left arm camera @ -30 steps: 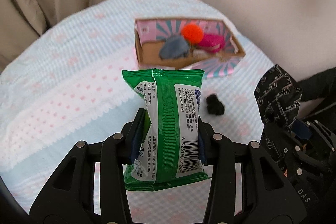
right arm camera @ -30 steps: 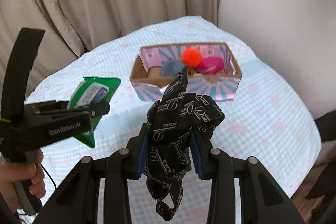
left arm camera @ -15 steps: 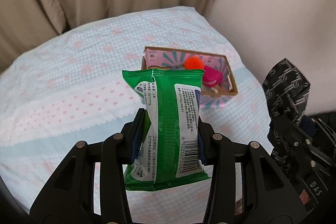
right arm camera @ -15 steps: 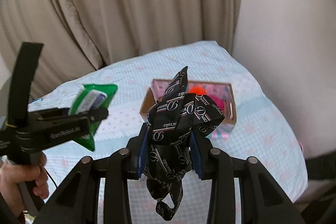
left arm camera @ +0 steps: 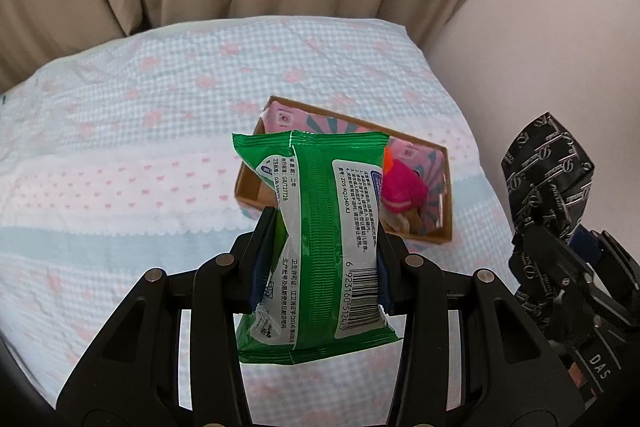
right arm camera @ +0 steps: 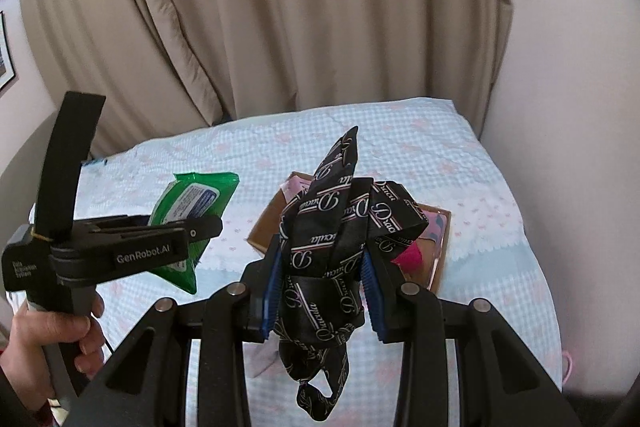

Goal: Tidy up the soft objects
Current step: 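Lower wipe pack and scarf into the pink box with both tools, release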

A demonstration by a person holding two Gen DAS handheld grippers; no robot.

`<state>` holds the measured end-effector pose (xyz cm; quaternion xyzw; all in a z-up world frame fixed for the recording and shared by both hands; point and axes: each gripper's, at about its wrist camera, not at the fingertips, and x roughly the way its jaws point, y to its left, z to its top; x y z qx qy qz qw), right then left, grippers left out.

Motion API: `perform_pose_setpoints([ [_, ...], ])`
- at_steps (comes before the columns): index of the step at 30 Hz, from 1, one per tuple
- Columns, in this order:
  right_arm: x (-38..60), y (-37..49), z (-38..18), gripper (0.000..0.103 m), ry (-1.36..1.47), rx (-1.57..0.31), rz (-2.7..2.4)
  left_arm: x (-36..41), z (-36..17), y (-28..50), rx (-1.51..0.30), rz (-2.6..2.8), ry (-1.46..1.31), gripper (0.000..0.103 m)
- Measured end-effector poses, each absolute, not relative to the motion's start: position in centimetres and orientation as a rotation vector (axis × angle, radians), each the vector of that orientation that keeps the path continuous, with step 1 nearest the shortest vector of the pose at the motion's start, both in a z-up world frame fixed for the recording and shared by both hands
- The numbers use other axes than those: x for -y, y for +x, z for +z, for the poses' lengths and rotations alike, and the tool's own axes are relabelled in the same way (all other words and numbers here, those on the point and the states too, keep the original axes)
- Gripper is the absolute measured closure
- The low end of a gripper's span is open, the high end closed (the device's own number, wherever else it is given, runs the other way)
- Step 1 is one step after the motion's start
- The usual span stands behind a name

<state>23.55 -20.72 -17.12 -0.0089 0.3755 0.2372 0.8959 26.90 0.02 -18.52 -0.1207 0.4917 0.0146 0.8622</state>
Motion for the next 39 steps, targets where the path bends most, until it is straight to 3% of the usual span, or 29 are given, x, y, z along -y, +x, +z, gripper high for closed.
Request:
perform_pose_setpoints([
  [18, 17.7, 37.2, -29.8, 0.069, -0.177, -0.907, 0.696, -0.4, -31.5, 42.3, -1.209, 0.136, -0.269, 0.064],
  [27, 16.1, 39.1, -34.9, 0.069, -0.236, -0.964, 0.791, -0.2, -35.7, 44.5, -1.283, 0.156, -0.219, 0.062],
  [28, 16.0, 39.2, -35.4, 0.067, -0.24, -0.971, 0.795, -0.1, -35.6, 44.6, -1.279, 0.156, -0.201, 0.059],
  [29, 15.8, 39.1, -35.6, 0.055, -0.247, -0.969, 0.793, 0.0, -35.4, 44.8, -1.277, 0.158, -0.178, 0.039],
  [30, 15.7, 38.9, -35.7, 0.048, -0.252, -0.961, 0.797, 0.2, -35.2, 44.9, -1.272, 0.155, -0.159, 0.0],
  [32, 15.7, 38.3, -35.8, 0.007, -0.261, -0.931, 0.821, 0.3, -34.6, 45.0, -1.253, 0.132, -0.142, 0.0],
  [33, 15.7, 38.0, -35.7, 0.0, -0.262, -0.924, 0.832, 0.3, -34.4, 45.0, -1.248, 0.128, -0.134, 0.0],
  [39, 16.4, 36.8, -35.5, 0.0, -0.259, -0.908, 0.831, 0.0, -33.3, 44.3, -1.243, 0.123, -0.156, 0.0],
])
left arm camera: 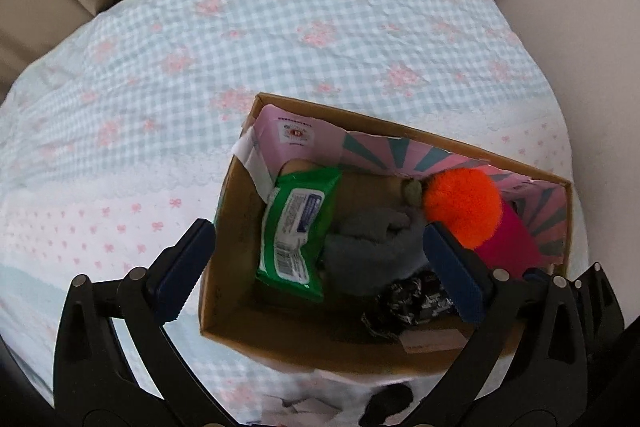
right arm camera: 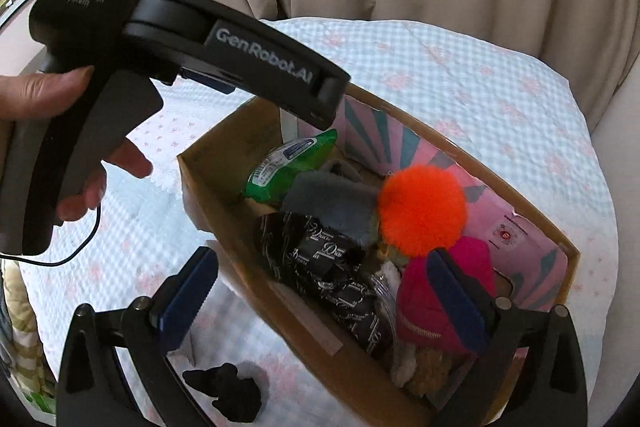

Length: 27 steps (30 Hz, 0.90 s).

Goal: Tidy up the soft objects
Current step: 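Lower wipe pack and scarf into the pink box with both tools, release, then withdraw both tools from the box toward the grey cloth and black sock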

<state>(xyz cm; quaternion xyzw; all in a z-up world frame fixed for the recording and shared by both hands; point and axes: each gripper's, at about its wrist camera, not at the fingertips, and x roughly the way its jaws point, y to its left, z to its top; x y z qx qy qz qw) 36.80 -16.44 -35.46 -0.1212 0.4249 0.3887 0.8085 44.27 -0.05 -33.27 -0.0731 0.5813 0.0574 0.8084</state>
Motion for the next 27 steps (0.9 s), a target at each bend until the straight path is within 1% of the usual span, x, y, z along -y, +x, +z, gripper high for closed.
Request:
perform_pose_setpoints([
  [4, 16.8, 36.3, -34.1, 0.0, -0.23, -0.895, 0.817, 0.4, -32.2, 43.0, -1.245, 0.121, -0.152, 0.0],
  [10, 17.4, 34.8, -30.9, 0.0, -0.23, -0.877, 0.782, 0.5, -28.6, 39.8, -1.207, 0.125, -0.186, 0.0],
  [20, 19.2, 31.4, -23.4, 0.0, -0.195, -0.847, 0.685, 0.9, -19.8, 34.9, -1.09, 0.131, -0.194, 0.0],
  [27, 21.4, 27.6, -18.3, 0.0, -0.11, -0.828, 0.604, 1.6, -13.6, 29.6, -0.991, 0.103, -0.174, 0.0],
])
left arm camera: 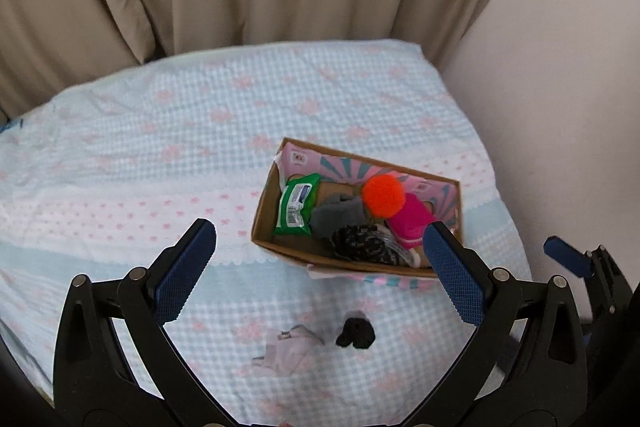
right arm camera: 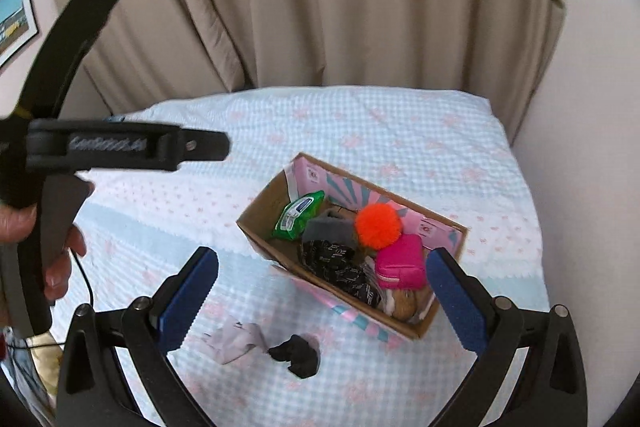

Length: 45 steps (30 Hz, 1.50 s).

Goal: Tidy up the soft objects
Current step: 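Withdraw both tools from the box toward the grey cloth and black sock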

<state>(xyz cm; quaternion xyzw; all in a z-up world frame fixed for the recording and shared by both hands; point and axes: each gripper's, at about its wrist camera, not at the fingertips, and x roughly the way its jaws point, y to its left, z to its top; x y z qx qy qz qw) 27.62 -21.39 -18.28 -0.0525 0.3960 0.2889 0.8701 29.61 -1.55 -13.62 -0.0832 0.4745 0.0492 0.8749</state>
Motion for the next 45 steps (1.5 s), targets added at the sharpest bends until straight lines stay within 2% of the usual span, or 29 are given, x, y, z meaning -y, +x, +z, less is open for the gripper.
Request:
perform_pose_setpoints([
  [11, 23.5, 19.1, -11.9, 0.0, -0.007, -0.759, 0.317, 0.5, -7.0, 19.0, -0.873, 0.076, -0.131, 0.0],
  [23, 21.2, 10.6, -10.7, 0.0, 0.037, -0.692, 0.165, -3.2, -6.6, 11.0, -0.822, -0.024, -0.072, 0.0],
  [28, 19.6, 8.2, -12.4, 0.0, 0.043, -0.676, 0.141, -4.4, -9.0, 9.2, -0.815, -0.067, -0.046, 0.0],
  [36, 18.3, 7.0, -16.8, 0.0, 0.073, -0.685, 0.117, -4.2, -15.8, 8.3, -0.849, -0.158, -0.033, 0.0],
  [45, 17.2, 10.4, -25.9, 0.0, 0.042, -0.703, 0.133, -2.6, -28.4, 9.8, -0.888, -0.249, -0.027, 0.0],
])
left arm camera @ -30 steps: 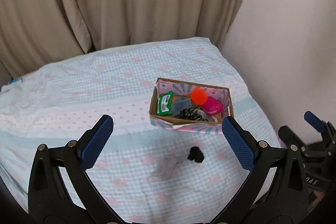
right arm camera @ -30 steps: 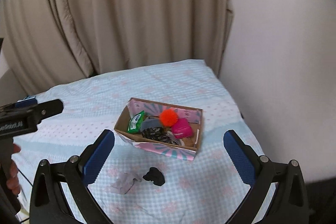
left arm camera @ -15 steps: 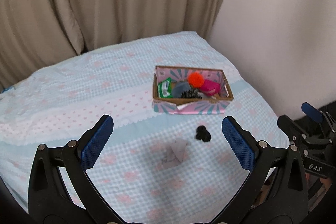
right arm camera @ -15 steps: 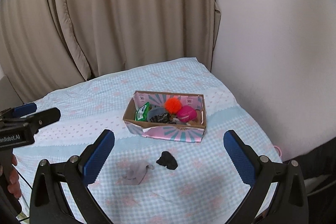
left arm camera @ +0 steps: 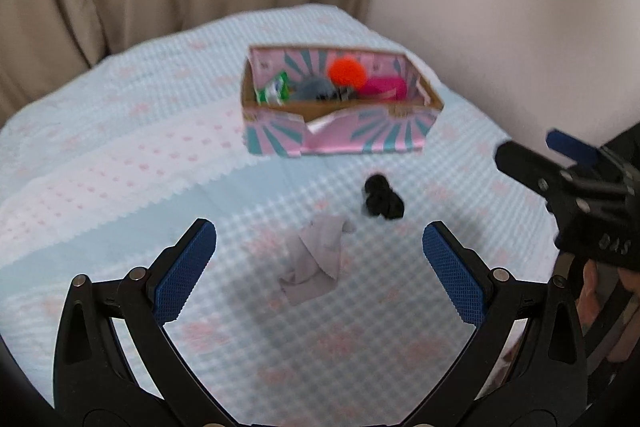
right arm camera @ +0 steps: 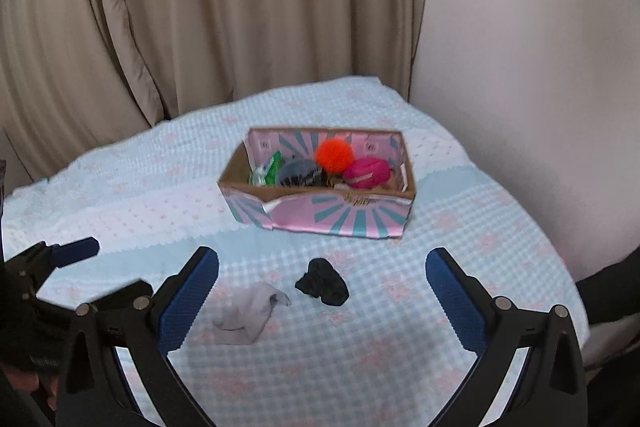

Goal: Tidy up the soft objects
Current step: 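Withdraw both tools from the box toward the grey cloth and black sock, then grasp the grey cloth with left tool while right tool grasps black sock, lift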

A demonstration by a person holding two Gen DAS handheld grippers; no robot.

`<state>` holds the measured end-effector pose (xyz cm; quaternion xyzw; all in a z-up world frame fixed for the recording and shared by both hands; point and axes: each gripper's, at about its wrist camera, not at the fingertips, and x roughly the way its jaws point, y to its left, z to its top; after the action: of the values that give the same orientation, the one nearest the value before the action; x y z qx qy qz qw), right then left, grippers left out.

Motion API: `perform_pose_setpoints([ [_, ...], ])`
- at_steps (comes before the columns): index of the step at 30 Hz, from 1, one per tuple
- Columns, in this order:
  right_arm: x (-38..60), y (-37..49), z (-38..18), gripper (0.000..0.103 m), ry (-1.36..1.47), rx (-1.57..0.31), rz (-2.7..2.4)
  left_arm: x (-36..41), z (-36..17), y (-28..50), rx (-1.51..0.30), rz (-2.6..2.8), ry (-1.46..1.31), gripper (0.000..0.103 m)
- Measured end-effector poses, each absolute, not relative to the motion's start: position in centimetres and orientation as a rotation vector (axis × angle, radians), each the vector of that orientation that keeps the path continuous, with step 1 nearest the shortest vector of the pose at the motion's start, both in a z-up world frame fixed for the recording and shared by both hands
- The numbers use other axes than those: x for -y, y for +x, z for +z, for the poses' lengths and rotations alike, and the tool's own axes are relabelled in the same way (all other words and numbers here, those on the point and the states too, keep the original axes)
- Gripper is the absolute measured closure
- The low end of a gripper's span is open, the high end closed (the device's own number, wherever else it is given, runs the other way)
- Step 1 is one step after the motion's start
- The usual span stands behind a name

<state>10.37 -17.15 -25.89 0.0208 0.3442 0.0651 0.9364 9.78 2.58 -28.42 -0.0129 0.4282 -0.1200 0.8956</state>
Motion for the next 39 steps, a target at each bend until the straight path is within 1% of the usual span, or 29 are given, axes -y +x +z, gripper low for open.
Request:
perform_pose_setpoints([
  [6, 16.6, 13.7, -32.6, 0.0, 0.022, -0.736, 0.142, -1.2, -36.9, 12.3, -0.928, -0.259, -0.006, 0.001],
  [7, 16.5, 14.3, -33.8, 0.003, 0.023, -0.743, 0.144, -1.0, -38.1, 12.7, -0.936, -0.258, 0.002, 0.001],
  [8, 16.4, 14.8, -34.9, 0.009, 0.025, -0.751, 0.149, -0.6, -39.3, 13.1, -0.941, -0.259, 0.013, 0.003],
  [11, 16.3, 16.7, -38.4, 0.015, 0.029, -0.792, 0.153, 0.2, -42.1, 14.0, -0.951, -0.268, 0.049, 0.005],
  [16, 16.0, 18.7, -41.9, 0.016, 0.039, -0.816, 0.163, 1.0, -45.2, 15.8, -0.965, -0.261, 0.084, 0.009],
  [17, 15.8, 19.1, -42.7, 0.018, 0.037, -0.819, 0.172, 1.1, -45.7, 16.1, -0.973, -0.255, 0.085, 0.01],
  [18, 15.5, 19.6, -43.3, 0.02, 0.03, -0.823, 0.18, 1.2, -46.1, 16.5, -0.981, -0.256, 0.08, 0.015],
  [20, 15.0, 20.4, -44.3, 0.028, 0.005, -0.836, 0.196, 1.4, -47.1, 17.2, -1.005, -0.263, 0.082, 0.023],
  [22, 14.7, 21.2, -45.3, 0.032, -0.011, -0.844, 0.213, 1.8, -47.4, 17.3, -0.989, -0.257, 0.112, 0.023],
  [24, 14.5, 21.8, -45.9, 0.038, -0.017, -0.851, 0.221, 1.8, -47.6, 17.3, -0.982, -0.258, 0.115, 0.026],
  [25, 14.4, 22.1, -46.1, 0.043, -0.015, -0.856, 0.226, 1.8, -47.6, 17.3, -0.978, -0.256, 0.114, 0.028],
  [26, 14.5, 22.3, -46.3, 0.048, -0.012, -0.862, 0.231, 1.7, -47.5, 17.2, -0.973, -0.247, 0.113, 0.037],
  [27, 14.4, 22.4, -46.5, 0.05, -0.013, -0.871, 0.236, 1.6, -47.5, 17.2, -0.973, -0.238, 0.112, 0.046],
  [28, 14.4, 22.5, -46.6, 0.055, -0.016, -0.876, 0.239, 1.4, -47.4, 17.3, -0.974, -0.231, 0.105, 0.05],
  [30, 14.2, 22.6, -46.7, 0.061, -0.021, -0.881, 0.243, 0.9, -47.2, 17.6, -0.98, -0.216, 0.083, 0.068],
  [31, 14.2, 22.7, -46.7, 0.067, -0.018, -0.881, 0.245, 0.6, -47.0, 17.7, -0.984, -0.209, 0.07, 0.072],
  [32, 14.2, 22.7, -46.6, 0.069, -0.016, -0.882, 0.245, 0.3, -46.9, 17.8, -0.988, -0.199, 0.057, 0.079],
  [33, 14.1, 22.6, -46.5, 0.07, -0.016, -0.88, 0.239, 0.0, -46.8, 17.8, -0.993, -0.191, 0.046, 0.083],
  [35, 14.0, 22.3, -46.1, 0.073, -0.02, -0.865, 0.223, -0.4, -46.5, 17.7, -0.996, -0.187, 0.03, 0.088],
  [39, 14.1, 21.7, -45.1, 0.075, -0.011, -0.848, 0.215, -1.0, -45.5, 17.5, -0.997, -0.176, 0.009, 0.089],
])
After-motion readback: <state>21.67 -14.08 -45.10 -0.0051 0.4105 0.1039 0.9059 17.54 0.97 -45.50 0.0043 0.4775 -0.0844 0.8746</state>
